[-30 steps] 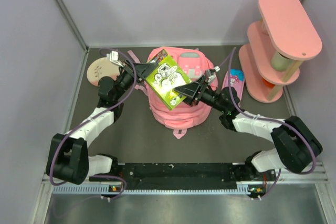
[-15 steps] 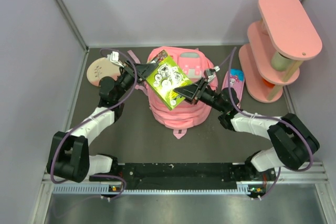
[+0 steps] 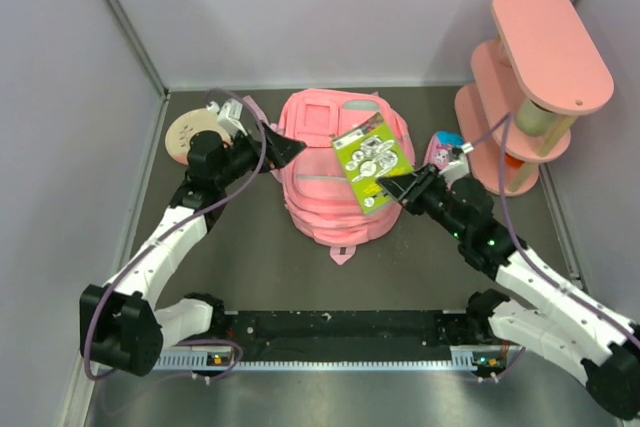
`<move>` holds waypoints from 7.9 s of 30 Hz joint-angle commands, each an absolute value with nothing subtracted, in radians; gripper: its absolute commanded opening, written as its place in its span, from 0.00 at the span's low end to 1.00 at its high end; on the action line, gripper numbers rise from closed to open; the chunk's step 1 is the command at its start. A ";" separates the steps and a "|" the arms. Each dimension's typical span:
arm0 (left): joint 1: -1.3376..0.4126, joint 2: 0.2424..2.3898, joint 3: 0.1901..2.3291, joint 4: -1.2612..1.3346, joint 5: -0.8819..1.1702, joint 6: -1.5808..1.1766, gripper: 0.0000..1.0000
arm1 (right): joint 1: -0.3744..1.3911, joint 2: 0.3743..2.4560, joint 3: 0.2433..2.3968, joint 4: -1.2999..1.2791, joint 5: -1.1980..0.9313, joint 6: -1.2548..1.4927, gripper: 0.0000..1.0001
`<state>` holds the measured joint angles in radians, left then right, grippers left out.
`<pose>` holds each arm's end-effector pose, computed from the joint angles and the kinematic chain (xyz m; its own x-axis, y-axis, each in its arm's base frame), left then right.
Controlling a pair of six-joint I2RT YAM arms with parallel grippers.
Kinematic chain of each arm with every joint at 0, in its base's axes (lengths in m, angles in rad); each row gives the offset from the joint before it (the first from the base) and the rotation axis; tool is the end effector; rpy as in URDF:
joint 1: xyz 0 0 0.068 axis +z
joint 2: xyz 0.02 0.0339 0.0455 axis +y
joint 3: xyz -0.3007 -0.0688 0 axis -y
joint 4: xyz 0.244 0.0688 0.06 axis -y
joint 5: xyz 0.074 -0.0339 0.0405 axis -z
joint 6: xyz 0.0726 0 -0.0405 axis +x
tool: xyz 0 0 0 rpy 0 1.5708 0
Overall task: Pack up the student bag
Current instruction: Pick up the book from the center of the board, then place the book in the student bag.
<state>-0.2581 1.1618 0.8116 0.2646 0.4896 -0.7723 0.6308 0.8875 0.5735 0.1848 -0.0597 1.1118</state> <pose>0.2695 -0.1065 0.3502 -0.5325 -0.4963 -0.6856 0.4282 0.5408 -0.7240 0.1800 0.1368 0.3095 -0.6167 0.6577 -0.4325 -0.1887 0.4098 0.8924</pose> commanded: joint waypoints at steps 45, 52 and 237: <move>-0.827 1.413 1.051 -0.442 0.200 0.086 0.97 | 0.561 0.675 0.742 -0.342 0.179 0.940 0.00; -0.844 1.443 1.069 -0.448 0.112 0.097 0.95 | 0.561 0.675 0.733 -0.336 0.164 0.950 0.00; -0.750 1.330 1.270 -0.178 0.327 -0.361 0.00 | 0.560 1.717 0.684 0.853 -0.067 1.404 0.09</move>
<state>-0.7452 1.3552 1.2488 -0.2924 0.2726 -0.3462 0.5491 1.6981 0.6640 0.7677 -0.1120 1.4006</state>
